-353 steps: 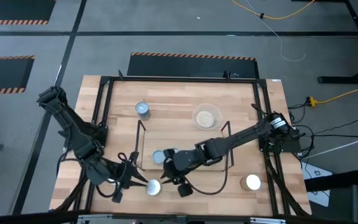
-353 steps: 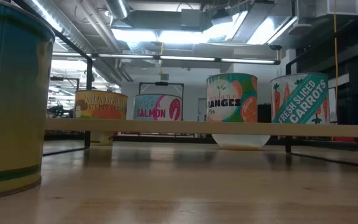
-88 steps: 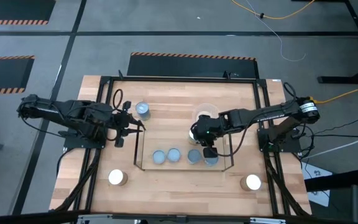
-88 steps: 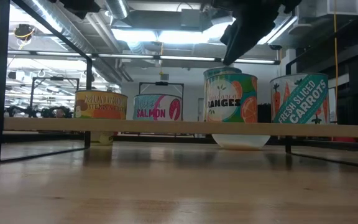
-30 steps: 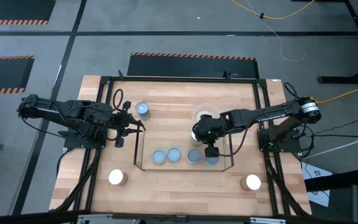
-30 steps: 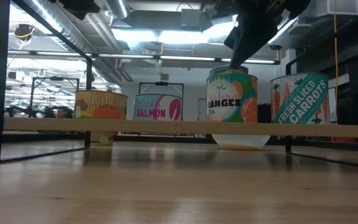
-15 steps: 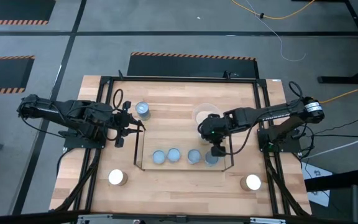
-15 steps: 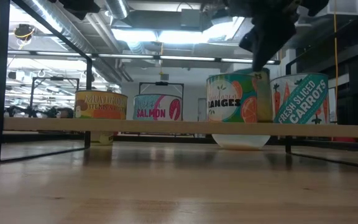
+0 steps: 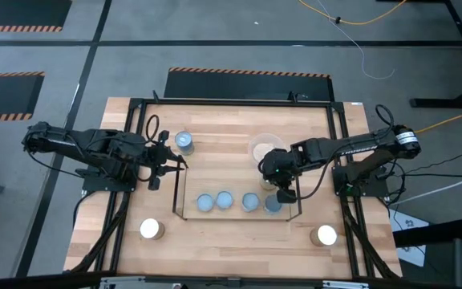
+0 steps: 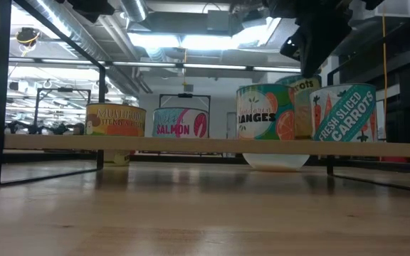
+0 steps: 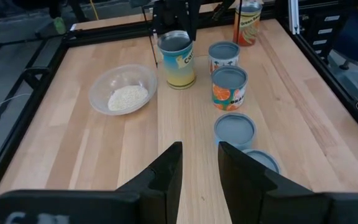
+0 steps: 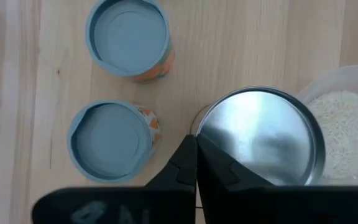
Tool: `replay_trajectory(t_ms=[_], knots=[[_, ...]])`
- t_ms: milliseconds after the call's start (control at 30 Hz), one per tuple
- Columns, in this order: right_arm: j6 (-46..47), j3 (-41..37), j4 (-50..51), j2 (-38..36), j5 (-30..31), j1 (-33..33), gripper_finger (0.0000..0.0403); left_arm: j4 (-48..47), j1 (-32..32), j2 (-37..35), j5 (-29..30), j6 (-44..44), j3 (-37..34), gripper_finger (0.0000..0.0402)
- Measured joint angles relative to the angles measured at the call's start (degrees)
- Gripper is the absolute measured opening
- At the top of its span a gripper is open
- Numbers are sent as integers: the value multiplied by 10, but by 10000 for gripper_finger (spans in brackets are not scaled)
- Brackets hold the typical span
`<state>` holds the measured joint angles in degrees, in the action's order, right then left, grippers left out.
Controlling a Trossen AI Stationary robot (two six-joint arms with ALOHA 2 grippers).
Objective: Pick and place cans onto a shelf
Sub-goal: Put the canned carrots on the shelf
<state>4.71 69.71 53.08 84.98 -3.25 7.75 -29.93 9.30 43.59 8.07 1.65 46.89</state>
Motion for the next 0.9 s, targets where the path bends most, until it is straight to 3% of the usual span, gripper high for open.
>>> replay_trajectory(t_ms=[567, 900], knots=[[10, 0, 26, -3, 0, 0, 5, 0, 0, 0, 0, 0, 0, 96], [9, 0, 27, -3, 1, 0, 30, 0, 0, 0, 0, 0, 0, 96]])
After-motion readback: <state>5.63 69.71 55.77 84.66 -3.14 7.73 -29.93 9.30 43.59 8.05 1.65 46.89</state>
